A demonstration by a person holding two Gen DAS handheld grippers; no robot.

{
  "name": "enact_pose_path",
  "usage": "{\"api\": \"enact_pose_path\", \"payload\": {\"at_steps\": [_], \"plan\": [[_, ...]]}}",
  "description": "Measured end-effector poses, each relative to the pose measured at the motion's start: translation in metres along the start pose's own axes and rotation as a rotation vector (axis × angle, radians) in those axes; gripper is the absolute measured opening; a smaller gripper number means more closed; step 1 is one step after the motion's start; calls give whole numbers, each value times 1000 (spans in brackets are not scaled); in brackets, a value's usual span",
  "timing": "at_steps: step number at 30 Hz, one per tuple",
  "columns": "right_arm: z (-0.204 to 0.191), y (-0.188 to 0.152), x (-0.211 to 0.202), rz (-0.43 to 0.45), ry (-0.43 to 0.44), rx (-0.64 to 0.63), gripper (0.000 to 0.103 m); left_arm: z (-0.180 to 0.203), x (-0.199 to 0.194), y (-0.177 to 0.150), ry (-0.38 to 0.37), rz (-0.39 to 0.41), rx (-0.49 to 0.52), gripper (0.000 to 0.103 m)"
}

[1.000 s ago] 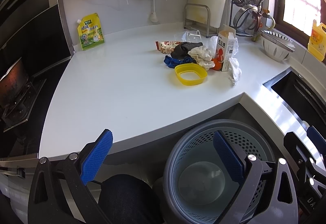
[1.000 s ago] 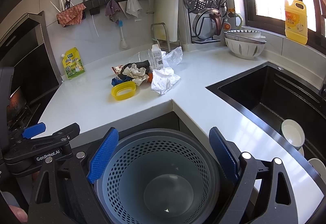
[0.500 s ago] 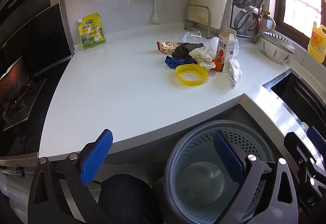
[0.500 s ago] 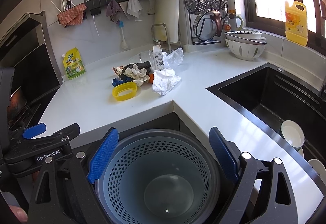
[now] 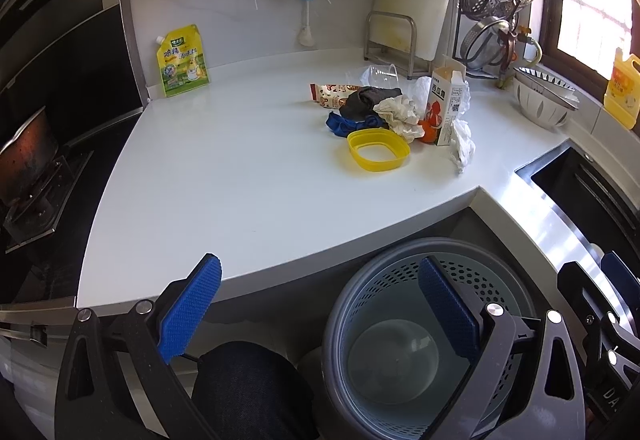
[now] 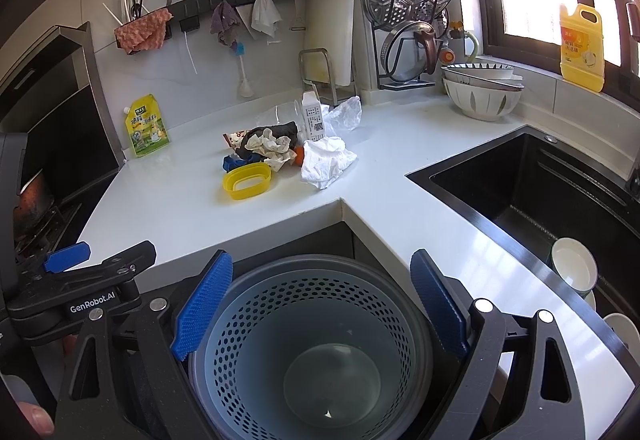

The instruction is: Collect trash

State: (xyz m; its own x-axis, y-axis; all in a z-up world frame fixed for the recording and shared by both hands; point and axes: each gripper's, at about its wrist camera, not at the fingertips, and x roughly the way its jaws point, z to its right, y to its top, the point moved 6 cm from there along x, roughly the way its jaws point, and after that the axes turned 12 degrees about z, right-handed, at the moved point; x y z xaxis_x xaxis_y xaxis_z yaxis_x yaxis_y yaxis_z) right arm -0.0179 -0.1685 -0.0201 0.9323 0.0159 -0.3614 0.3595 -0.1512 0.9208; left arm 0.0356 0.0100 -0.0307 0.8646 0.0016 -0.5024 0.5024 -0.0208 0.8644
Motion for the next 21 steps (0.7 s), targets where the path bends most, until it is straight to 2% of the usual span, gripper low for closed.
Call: {"api": "enact_pose_path", "payload": {"at_steps": [21], "plan": [[1, -3, 2, -5, -2, 3, 86, 4, 4, -5, -2, -9, 6, 97]]}}
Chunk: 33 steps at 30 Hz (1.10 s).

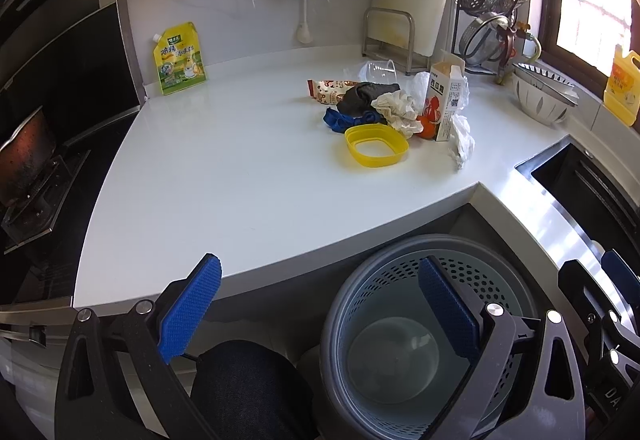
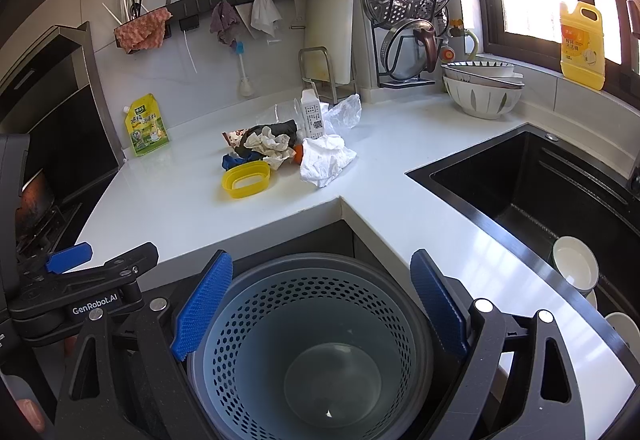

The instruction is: Collect trash

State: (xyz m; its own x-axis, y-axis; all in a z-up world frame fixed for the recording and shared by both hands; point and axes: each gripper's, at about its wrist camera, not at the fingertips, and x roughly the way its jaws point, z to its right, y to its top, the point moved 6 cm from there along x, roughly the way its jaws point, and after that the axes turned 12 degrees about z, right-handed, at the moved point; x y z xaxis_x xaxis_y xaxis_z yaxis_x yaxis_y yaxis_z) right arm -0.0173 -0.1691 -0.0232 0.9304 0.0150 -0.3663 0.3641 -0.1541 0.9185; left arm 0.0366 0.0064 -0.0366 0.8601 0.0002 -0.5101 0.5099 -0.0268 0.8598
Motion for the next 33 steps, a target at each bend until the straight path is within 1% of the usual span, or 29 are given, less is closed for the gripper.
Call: {"api": "enact_pose_path", "payload": {"at_steps": [8, 13, 17, 21, 26, 30, 33], "plan": [[5, -6, 12, -17, 5, 2, 86, 0, 9, -2, 1, -11, -7, 97], [20, -5, 37, -35, -13, -8, 86, 2, 26, 0, 4, -22, -6, 97], [26, 6, 65, -44, -7, -19, 86, 3, 44, 11, 16, -3, 7, 97], [25, 24, 98, -48, 25, -16, 86, 0, 68, 27, 25, 3, -14, 97], [16, 47, 143, -51, 39, -41, 86, -7, 98, 42, 43, -5, -38, 97], [7, 53, 180, -83, 49, -56, 86, -9, 120, 48, 54, -23, -48, 97], [3, 53, 201, -101, 39, -73, 86, -9, 129, 51, 61, -18, -40, 97]]}}
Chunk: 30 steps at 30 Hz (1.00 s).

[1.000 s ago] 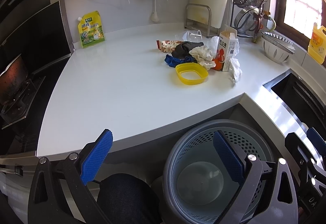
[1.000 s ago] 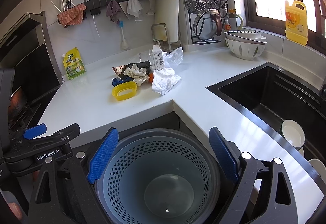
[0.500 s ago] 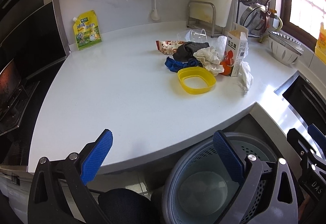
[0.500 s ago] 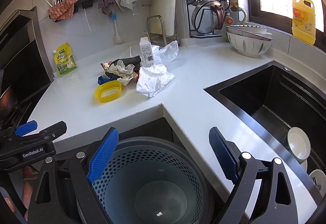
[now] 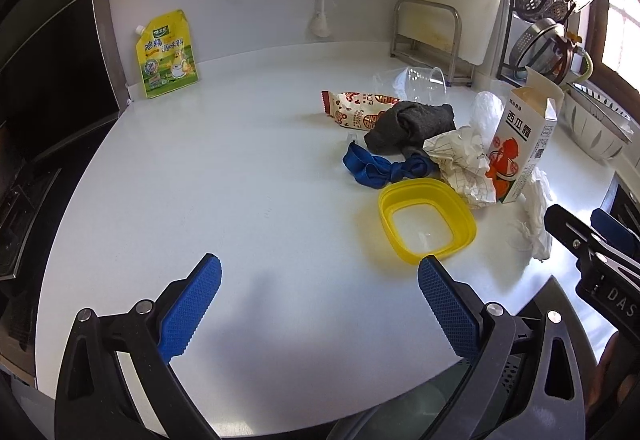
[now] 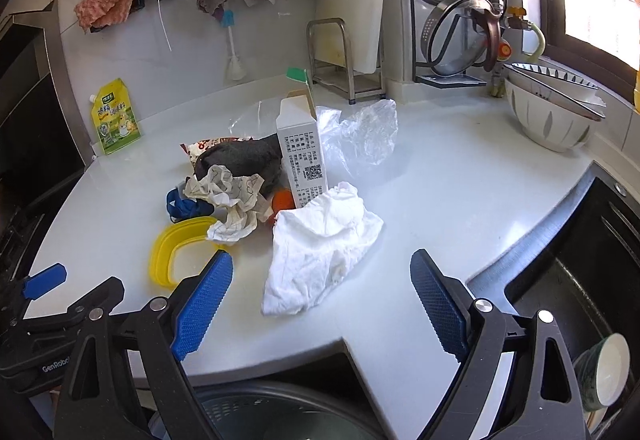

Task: Collect trash
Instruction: 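Grasp the white tissue with the right tool while the left tool approaches the yellow lid, then grasp the yellow plastic lid with the left tool while the right tool holds the tissue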

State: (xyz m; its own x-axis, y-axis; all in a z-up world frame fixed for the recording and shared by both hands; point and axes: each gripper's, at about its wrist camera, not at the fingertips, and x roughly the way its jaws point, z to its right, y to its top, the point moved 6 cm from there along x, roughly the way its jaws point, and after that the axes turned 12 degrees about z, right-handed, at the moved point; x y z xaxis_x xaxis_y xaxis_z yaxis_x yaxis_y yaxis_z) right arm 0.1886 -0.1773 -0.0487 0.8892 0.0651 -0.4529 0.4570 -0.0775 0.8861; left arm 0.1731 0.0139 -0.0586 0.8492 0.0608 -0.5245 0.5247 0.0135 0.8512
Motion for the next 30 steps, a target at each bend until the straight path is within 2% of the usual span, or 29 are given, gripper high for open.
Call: {"api": "enact_pose_path", "payload": {"at_steps": [6, 9, 11, 12, 13, 14, 17, 20, 30], "plan": [[8, -4, 29, -47, -67, -18, 86, 7, 13, -2, -22, -20, -11, 97], [12, -5, 33, -52, -64, -10, 84, 12, 18, -3, -24, -28, -6, 97], [13, -6, 34, -66, -61, -17, 65, 16, 20, -2, -26, -29, -3, 97], [13, -7, 35, -75, -46, -12, 62, 18, 20, -2, -29, -28, -3, 97], [13, -8, 35, -81, -32, -2, 54, 19, 20, -2, -35, -25, -6, 97], [13, -9, 35, -87, -25, 7, 40, 21, 20, -1, -41, -19, -13, 97], [15, -11, 32, -96, -9, 21, 12, 28, 21, -2, -59, -21, -25, 97], [24, -11, 21, -61, -17, 40, 7, 35, 25, -4, -68, -40, -27, 97], [73, -7, -25, 52, -35, 162, 7, 62, 36, -5, -94, -67, -55, 97]]}}
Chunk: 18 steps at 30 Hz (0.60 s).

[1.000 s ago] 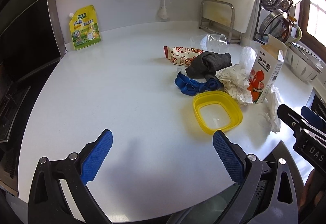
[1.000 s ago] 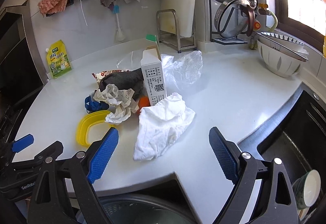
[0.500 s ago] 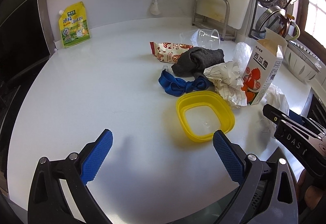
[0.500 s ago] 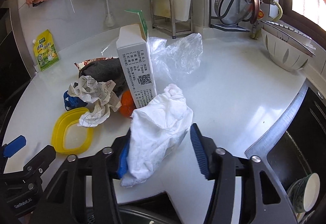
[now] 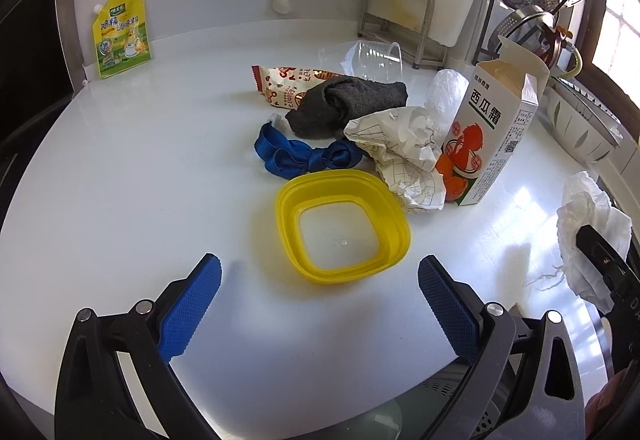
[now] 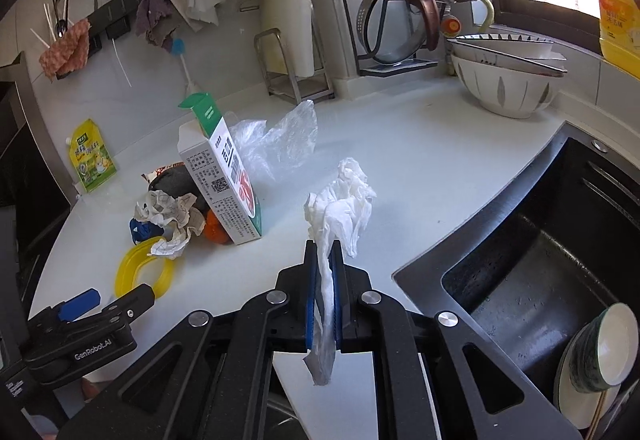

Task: Collect trash
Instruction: 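Grasp the yellow plastic lid with the left tool while the right tool holds the tissue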

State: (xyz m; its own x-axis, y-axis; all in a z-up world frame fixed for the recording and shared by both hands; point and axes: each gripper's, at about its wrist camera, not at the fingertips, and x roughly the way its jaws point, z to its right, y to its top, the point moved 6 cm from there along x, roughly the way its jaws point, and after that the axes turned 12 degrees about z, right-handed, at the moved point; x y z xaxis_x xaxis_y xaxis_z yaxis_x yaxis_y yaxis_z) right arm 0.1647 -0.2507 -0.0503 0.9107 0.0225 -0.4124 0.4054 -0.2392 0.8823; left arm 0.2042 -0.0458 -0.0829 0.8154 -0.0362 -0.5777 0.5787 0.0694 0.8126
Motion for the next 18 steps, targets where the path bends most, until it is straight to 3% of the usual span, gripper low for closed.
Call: {"api": "enact_pose_path", "payload": {"at_steps": [11, 18], "plan": [[18, 0, -14, 40, 54, 85, 7, 11, 26, 4, 72, -36, 21, 97], [20, -1, -17, 46, 64, 102, 7, 11, 31, 8, 106, -7, 50, 94]]}}
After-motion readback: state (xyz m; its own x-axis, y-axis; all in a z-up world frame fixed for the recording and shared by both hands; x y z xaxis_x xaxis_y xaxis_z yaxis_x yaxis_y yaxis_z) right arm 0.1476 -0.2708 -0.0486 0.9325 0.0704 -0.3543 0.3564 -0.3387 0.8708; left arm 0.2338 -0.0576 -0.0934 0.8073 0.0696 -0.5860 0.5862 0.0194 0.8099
